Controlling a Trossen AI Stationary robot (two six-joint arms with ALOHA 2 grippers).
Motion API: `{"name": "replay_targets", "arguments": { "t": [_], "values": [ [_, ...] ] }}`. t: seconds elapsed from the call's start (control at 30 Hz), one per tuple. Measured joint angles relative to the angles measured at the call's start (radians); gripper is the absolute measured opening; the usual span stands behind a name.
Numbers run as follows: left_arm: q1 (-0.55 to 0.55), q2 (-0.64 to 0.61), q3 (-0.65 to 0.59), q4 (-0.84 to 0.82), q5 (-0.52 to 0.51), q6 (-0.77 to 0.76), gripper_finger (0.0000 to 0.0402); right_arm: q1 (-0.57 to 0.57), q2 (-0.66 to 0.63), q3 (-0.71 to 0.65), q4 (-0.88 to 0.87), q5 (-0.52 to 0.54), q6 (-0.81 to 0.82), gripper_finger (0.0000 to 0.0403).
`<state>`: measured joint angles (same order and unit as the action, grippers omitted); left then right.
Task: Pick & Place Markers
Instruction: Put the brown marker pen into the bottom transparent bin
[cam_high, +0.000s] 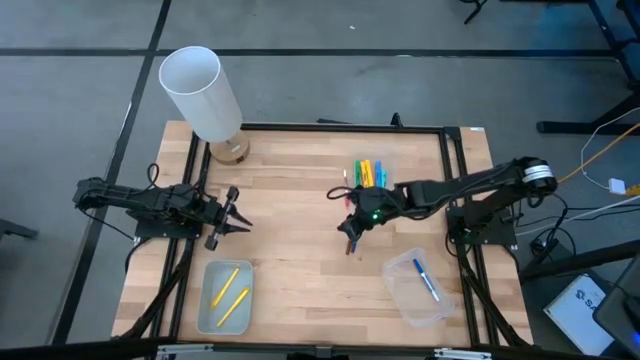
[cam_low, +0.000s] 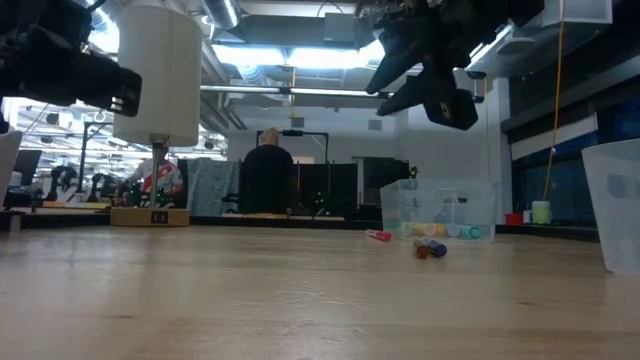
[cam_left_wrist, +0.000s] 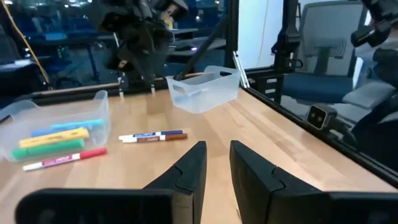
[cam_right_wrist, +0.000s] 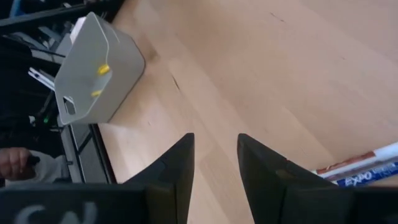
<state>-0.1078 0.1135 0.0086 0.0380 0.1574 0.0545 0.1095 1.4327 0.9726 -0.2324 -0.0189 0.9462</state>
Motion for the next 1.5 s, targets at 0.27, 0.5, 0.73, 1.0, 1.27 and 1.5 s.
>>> {"name": "replay_targets", "arguments": {
  "t": [0.27, 0.5, 0.73, 1.0, 1.27, 1.5],
  "values": [
    [0.0, 0.009, 0.0, -0.021, -0.129, -0.184, 0.0067, 0.001, 0.032, 0.0, 0.095, 0.001, 0.065, 0.0122],
    [0.0, 0.009, 0.0, -0.014, -0.133, -0.231, 0.0068, -0.014, 0.034, 0.0, 0.107, 0.049, -0.035, 0.0122],
    [0.0, 0.009, 0.0, -0.013, -0.134, -0.217, 0.0067, -0.014, 0.034, 0.0, 0.096, 0.077, -0.039, 0.0122],
    [0.0, 0.009, 0.0, -0.011, -0.14, -0.016, 0.0068, 0.0, 0.034, 0.0, 0.096, 0.069, -0.072, 0.0122],
    [0.0, 0.009, 0.0, -0.012, -0.14, -0.007, 0.0066, 0.0, 0.035, 0.0, 0.091, 0.07, -0.011, 0.0122],
    [0.0, 0.009, 0.0, -0.012, -0.14, -0.007, 0.0069, 0.015, 0.079, 0.0, 0.108, 0.027, 0.094, 0.0122]
  ]
}}
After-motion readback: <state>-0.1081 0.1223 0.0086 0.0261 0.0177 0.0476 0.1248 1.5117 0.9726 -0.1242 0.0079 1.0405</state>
